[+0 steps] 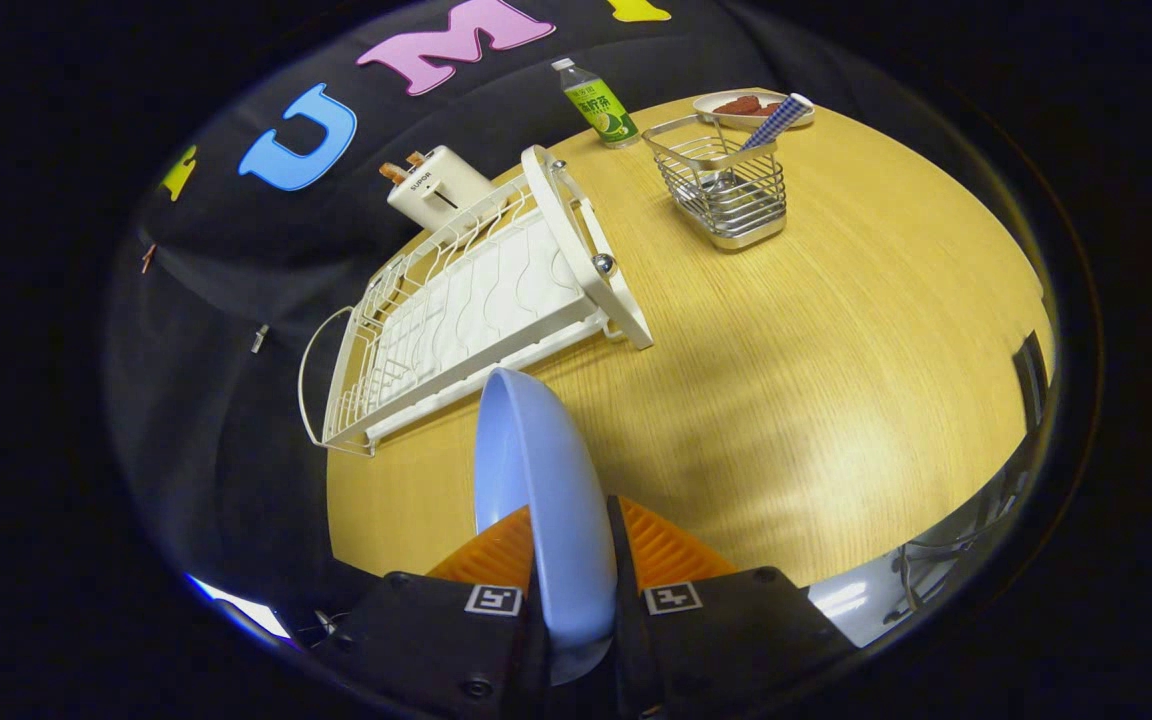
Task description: Take the plate from the dish rack, then take the spoon from the basket and place it into the plate.
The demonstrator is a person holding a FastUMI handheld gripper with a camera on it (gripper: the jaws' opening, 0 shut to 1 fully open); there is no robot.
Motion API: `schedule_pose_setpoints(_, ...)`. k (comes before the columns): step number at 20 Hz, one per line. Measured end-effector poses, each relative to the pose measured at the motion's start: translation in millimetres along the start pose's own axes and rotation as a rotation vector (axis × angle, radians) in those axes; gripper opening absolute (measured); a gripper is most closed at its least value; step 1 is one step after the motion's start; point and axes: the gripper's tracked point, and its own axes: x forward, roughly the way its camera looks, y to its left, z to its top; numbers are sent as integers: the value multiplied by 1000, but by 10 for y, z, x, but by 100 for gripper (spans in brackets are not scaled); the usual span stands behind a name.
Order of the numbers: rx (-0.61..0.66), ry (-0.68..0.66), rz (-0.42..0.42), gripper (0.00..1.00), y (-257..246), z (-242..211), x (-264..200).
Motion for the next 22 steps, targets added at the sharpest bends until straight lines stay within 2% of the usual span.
schedule_pose_setpoints(5, 41, -15, 9, 31, -44, 110, 123)
schedule_pose_setpoints(6, 29, -15, -13, 31, -88, 108, 141)
schedule_pose_setpoints(9, 33, -32, -72, 43, -210, 144, 166)
schedule_pose_setpoints(14, 11, -38, -199, 53, -509, 161, 113)
schedule_pose_setpoints(19, 33, -87, -214, 85, -554, 318, -42)
schedule_pose_setpoints(22, -7, -139, -210, 95, -533, 504, -239)
